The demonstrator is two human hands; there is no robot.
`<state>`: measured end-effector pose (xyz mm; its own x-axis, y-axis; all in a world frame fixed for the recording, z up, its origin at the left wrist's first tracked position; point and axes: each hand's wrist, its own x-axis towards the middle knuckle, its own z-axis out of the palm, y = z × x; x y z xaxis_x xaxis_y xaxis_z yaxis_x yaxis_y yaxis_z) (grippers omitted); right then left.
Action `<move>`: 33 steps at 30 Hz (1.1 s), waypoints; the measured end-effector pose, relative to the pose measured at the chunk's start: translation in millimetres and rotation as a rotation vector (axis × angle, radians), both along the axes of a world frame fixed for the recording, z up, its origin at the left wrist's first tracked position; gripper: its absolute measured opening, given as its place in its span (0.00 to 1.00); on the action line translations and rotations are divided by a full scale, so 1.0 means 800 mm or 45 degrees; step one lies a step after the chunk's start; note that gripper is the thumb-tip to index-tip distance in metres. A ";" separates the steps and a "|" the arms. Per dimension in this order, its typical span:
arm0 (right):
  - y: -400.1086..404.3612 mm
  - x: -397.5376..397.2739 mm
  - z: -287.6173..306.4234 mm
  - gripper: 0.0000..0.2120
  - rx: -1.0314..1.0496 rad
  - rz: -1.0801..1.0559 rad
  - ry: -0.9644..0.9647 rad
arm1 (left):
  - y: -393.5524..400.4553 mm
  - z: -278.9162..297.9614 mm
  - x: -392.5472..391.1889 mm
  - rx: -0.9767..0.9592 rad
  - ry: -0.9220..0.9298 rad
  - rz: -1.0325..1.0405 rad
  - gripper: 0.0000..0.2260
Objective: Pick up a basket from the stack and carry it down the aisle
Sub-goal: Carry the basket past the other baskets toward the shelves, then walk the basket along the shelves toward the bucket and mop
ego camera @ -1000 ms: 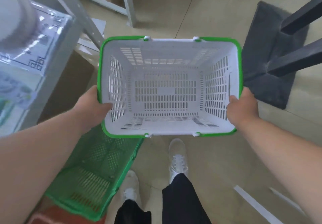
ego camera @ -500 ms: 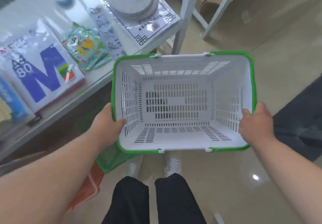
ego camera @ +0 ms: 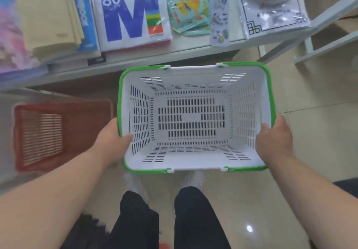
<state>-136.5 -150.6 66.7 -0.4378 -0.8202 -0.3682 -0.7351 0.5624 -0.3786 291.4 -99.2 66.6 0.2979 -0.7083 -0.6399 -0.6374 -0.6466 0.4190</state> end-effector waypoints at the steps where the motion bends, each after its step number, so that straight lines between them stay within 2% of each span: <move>1: -0.005 0.013 -0.007 0.06 0.002 0.012 -0.001 | 0.003 -0.005 0.011 0.000 -0.008 0.038 0.19; 6: -0.020 0.062 -0.032 0.04 0.021 0.084 -0.065 | 0.013 -0.024 0.061 -0.014 -0.056 0.113 0.20; 8: -0.024 0.076 -0.040 0.08 0.049 0.091 -0.079 | 0.016 -0.029 0.076 0.049 -0.061 0.106 0.20; 12: -0.032 0.095 -0.067 0.03 0.106 0.129 -0.048 | 0.013 -0.053 0.089 0.198 -0.087 0.070 0.18; 18: -0.030 0.084 -0.132 0.04 0.173 0.008 0.029 | -0.002 -0.126 0.077 0.285 -0.087 -0.019 0.19; 22: -0.016 0.064 -0.176 0.05 0.201 0.025 0.056 | 0.001 -0.184 0.058 0.293 -0.133 -0.040 0.18; 27: 0.010 0.046 -0.214 0.05 0.273 0.006 0.025 | 0.020 -0.233 0.028 0.395 -0.265 -0.048 0.23; 29: 0.018 0.042 -0.224 0.09 0.266 0.009 0.063 | 0.030 -0.236 0.012 0.272 -0.357 -0.041 0.23; 31: 0.019 0.037 -0.231 0.20 0.236 0.017 0.133 | 0.039 -0.236 0.001 0.123 -0.388 -0.019 0.29; 33: 0.014 0.032 -0.239 0.29 0.243 -0.031 0.105 | 0.040 -0.241 0.001 0.126 -0.322 0.002 0.35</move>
<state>-110.6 -139.6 -124.5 -0.4920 -0.7275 -0.4782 -0.7444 0.6364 -0.2022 292.2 -67.1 -126.6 0.4582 -0.6456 -0.6109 -0.7128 -0.6775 0.1814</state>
